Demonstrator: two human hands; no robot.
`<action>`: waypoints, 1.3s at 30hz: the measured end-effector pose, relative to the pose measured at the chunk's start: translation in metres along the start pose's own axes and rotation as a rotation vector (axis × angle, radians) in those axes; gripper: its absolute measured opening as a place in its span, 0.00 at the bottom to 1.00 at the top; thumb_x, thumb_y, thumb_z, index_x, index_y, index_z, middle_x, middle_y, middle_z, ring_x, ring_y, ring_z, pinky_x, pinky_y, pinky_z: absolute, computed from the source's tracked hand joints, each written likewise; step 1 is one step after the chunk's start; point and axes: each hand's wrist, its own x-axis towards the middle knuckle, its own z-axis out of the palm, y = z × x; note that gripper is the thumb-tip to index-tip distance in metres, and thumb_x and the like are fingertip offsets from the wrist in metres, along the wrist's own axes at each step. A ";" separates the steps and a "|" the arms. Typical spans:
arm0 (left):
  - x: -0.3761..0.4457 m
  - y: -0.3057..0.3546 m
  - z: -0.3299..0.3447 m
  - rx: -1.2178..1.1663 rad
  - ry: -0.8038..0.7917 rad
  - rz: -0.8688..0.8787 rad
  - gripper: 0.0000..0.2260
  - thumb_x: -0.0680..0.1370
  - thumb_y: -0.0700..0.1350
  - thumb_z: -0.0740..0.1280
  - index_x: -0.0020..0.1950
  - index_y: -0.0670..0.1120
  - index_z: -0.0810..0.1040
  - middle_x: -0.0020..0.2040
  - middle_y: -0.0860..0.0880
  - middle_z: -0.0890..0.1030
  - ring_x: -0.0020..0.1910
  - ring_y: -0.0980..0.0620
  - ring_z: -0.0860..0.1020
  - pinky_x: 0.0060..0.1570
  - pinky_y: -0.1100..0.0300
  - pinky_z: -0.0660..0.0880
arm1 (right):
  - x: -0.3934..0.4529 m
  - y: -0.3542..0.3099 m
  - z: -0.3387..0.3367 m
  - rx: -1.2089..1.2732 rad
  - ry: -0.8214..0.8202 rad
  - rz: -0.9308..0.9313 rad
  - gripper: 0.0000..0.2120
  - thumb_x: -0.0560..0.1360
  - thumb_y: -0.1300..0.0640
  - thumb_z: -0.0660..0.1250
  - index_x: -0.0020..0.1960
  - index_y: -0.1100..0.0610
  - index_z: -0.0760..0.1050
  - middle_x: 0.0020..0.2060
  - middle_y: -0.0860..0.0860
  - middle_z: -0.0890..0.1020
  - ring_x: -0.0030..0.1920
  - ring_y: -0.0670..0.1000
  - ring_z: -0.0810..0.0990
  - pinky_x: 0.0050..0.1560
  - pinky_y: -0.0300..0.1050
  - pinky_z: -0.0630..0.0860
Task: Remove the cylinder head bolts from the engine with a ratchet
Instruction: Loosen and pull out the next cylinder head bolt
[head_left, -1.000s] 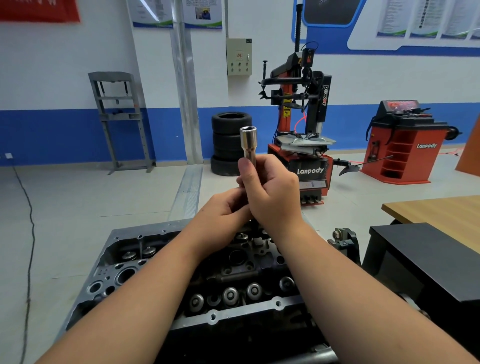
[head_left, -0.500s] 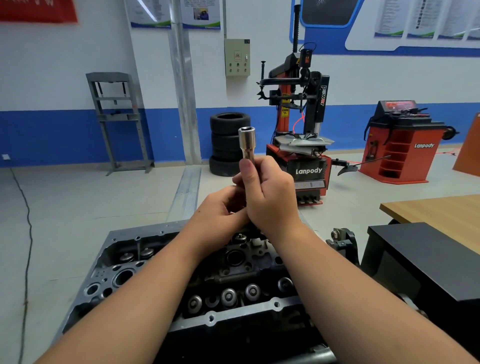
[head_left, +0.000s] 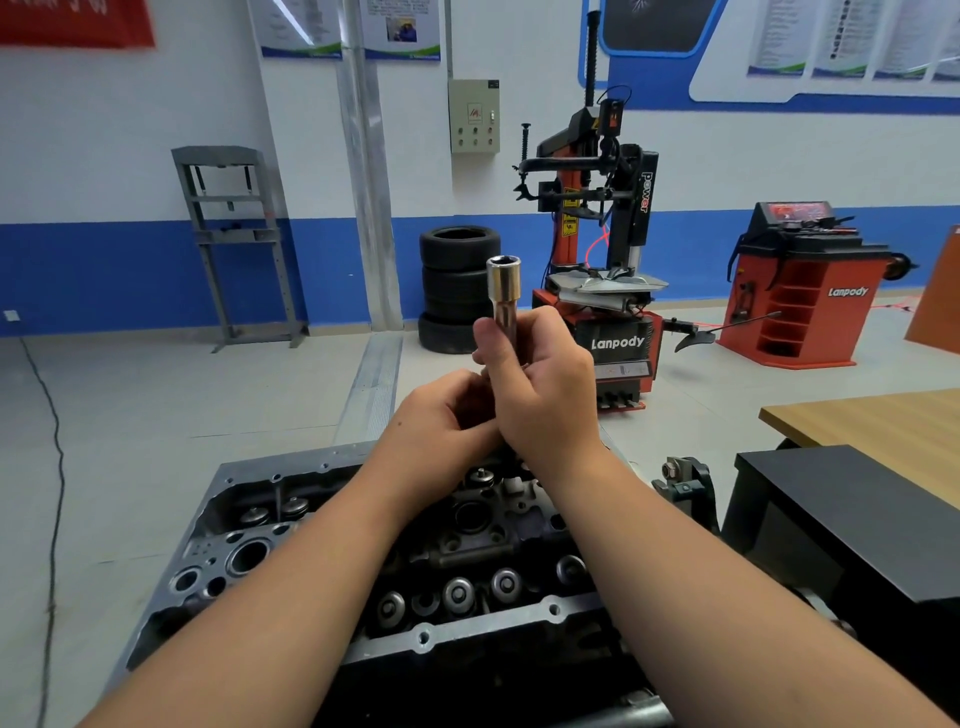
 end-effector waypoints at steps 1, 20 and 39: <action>-0.001 0.001 0.000 -0.042 -0.035 0.009 0.09 0.78 0.46 0.73 0.57 0.55 0.82 0.50 0.56 0.88 0.50 0.57 0.86 0.46 0.65 0.80 | 0.000 0.000 0.000 0.015 -0.010 0.016 0.10 0.80 0.49 0.66 0.47 0.55 0.75 0.35 0.52 0.83 0.36 0.51 0.82 0.37 0.55 0.78; 0.002 0.008 0.008 0.024 0.043 0.040 0.07 0.80 0.40 0.71 0.55 0.50 0.86 0.44 0.55 0.87 0.44 0.59 0.85 0.42 0.68 0.78 | 0.002 -0.002 -0.001 0.026 0.078 0.016 0.10 0.77 0.52 0.72 0.42 0.55 0.74 0.31 0.47 0.78 0.32 0.45 0.76 0.33 0.41 0.74; -0.001 0.012 0.004 0.213 0.018 0.075 0.11 0.82 0.43 0.69 0.46 0.60 0.80 0.42 0.60 0.84 0.41 0.62 0.81 0.40 0.71 0.74 | 0.001 0.000 -0.001 0.104 -0.016 0.018 0.09 0.81 0.49 0.66 0.49 0.55 0.78 0.38 0.51 0.84 0.39 0.51 0.84 0.39 0.57 0.81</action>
